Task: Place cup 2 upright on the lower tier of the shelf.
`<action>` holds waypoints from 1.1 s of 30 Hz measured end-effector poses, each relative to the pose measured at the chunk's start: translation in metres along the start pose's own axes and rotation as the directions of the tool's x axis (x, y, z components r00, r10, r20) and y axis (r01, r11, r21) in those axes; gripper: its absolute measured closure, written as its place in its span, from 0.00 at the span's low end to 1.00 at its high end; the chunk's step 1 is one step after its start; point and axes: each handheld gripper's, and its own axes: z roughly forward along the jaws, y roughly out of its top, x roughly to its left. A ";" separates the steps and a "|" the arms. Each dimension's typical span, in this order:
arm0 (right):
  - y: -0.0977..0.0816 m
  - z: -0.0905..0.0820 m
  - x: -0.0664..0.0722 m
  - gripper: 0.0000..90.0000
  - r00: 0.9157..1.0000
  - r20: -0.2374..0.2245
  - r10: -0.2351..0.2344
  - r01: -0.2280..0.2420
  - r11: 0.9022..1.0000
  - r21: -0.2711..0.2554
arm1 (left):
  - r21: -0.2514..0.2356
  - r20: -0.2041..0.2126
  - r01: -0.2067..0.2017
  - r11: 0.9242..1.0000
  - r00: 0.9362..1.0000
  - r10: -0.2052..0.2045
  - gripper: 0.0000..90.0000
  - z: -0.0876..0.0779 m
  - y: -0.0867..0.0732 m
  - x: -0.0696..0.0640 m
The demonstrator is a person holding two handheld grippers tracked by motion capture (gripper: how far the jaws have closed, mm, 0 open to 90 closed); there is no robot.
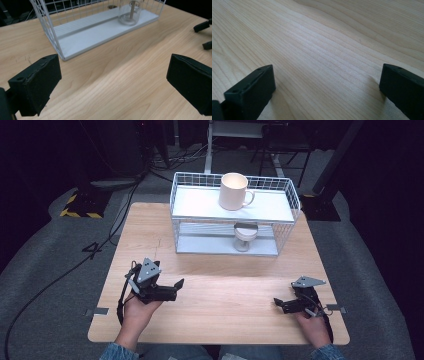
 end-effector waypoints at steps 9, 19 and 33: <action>0.000 0.000 0.000 0.00 1.000 0.000 0.000 0.000 1.000 0.000 | 0.022 0.001 0.064 0.998 0.998 -0.064 0.00 0.006 -0.034 0.003; 0.000 0.000 0.000 0.00 1.000 0.000 0.000 0.000 1.000 0.000 | 0.168 -0.005 0.076 0.983 0.997 -0.076 0.00 0.027 -0.065 0.008; 0.000 0.000 0.000 0.00 1.000 0.000 0.000 0.000 1.000 0.000 | 0.298 -0.037 0.056 0.953 0.998 -0.047 0.00 0.039 -0.078 0.011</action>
